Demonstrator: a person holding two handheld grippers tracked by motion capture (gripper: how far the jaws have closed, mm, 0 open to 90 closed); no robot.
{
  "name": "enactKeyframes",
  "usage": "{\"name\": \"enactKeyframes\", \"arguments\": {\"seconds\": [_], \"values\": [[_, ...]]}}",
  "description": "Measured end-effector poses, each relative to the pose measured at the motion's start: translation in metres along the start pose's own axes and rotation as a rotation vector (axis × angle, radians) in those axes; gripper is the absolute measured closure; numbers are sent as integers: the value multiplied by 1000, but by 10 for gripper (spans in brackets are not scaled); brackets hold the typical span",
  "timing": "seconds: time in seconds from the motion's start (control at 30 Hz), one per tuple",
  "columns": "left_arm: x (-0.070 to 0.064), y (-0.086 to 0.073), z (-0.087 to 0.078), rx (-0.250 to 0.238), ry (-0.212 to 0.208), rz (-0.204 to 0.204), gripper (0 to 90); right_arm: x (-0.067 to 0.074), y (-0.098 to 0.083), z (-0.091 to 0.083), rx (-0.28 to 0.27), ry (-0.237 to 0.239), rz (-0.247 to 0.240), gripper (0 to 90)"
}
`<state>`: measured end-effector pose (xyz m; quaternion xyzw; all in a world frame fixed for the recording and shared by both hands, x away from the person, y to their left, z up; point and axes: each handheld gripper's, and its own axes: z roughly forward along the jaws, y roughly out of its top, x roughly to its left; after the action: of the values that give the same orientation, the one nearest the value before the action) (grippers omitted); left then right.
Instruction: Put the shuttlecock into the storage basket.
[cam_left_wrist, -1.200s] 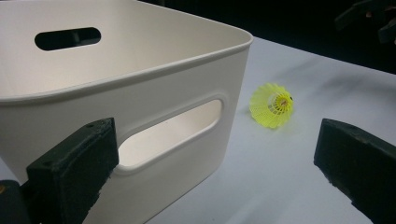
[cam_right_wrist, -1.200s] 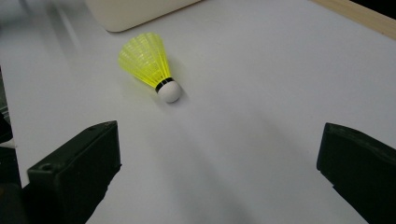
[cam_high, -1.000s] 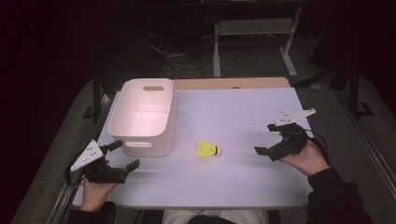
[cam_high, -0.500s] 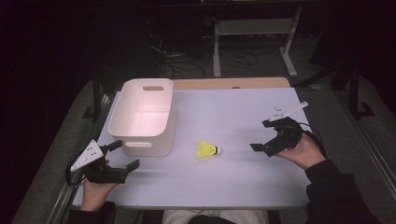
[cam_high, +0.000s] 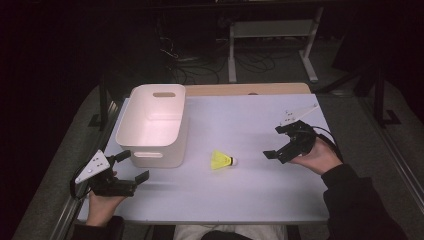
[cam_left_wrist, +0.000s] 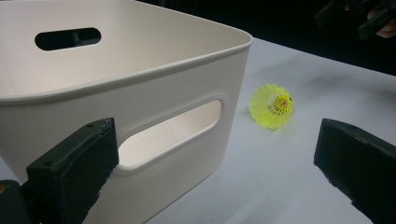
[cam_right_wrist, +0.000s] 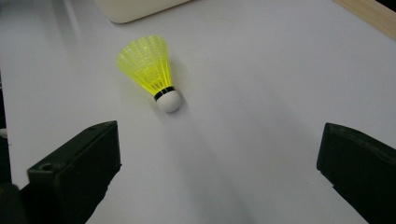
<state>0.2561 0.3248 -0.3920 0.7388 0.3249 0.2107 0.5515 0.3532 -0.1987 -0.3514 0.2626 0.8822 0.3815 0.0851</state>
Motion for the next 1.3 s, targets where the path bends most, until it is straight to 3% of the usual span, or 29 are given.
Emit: {"name": "enactKeyframes", "arguments": {"seconds": [0.67,1.3], "values": [[0,0,-1,-7,-4,-6,0,-8,23,17,17,13,-43,0],[0,0,-1,-7,-5,-6,0,-5,37,37,46,54,-80,0]]}}
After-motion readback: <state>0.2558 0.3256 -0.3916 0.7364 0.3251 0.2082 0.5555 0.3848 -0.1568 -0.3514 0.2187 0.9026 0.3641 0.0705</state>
